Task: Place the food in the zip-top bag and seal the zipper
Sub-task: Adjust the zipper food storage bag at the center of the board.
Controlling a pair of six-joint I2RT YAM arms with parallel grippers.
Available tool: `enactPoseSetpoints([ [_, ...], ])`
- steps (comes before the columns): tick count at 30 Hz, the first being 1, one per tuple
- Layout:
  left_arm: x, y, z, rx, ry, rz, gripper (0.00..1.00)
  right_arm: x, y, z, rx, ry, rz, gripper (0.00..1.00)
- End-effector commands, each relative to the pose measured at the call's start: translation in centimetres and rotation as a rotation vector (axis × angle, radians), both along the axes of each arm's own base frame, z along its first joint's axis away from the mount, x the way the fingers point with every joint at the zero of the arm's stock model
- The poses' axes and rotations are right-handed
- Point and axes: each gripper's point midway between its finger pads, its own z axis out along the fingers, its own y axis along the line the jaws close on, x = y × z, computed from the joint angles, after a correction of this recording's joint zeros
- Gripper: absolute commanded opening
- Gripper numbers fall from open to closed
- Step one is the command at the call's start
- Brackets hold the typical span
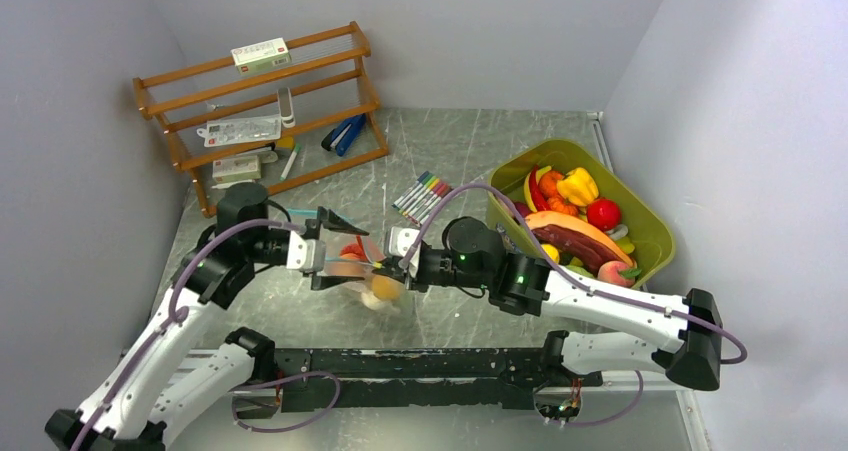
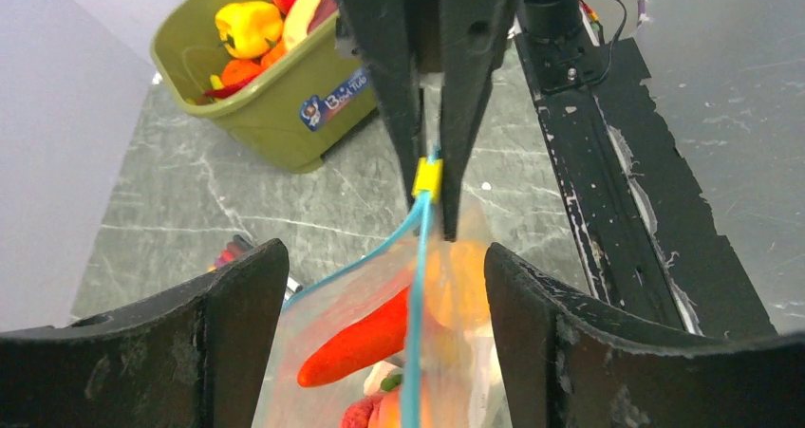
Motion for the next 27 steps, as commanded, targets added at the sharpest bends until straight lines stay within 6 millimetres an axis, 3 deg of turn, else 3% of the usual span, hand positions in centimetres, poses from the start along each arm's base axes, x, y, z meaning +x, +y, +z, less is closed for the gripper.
enactPoseSetpoints([
  [1, 0.7, -0.7, 0.9, -0.018, -0.079, -0.060, 0.75, -0.6, 0.6, 1.9, 0.022, -0.042, 0.076, 0.00],
  [6, 1.9, -1.2, 0.0, -0.005, -0.080, -0.050, 0.68, 0.0, 0.5, 1.9, 0.014, -0.054, 0.072, 0.00],
  [8, 2.1, -1.2, -0.5, 0.014, -0.070, -0.044, 0.60, 0.5, 0.1, 1.9, 0.028, -0.052, 0.047, 0.00],
  [9, 2.2, -1.1, -0.8, 0.026, -0.064, -0.038, 0.52, 0.7, -0.2, 2.0, 0.040, -0.050, 0.032, 0.00],
  [12, 2.7, -1.0, -1.4, 0.049, -0.041, -0.001, 0.09, 1.1, -1.1, 2.0, 0.083, -0.037, -0.021, 0.00],
  [15, 3.0, -0.9, -1.7, 0.051, -0.028, 0.024, 0.07, 1.7, -1.9, 1.7, 0.122, -0.001, -0.093, 0.06],
  [21, 3.4, -0.8, -1.7, 0.027, -0.032, 0.074, 0.07, 1.6, -2.8, 0.2, 0.213, 0.097, -0.153, 0.32],
  [27, 3.4, -0.8, -2.3, 0.030, -0.009, 0.075, 0.07, 1.9, -3.0, -0.2, 0.299, 0.143, -0.191, 0.34],
])
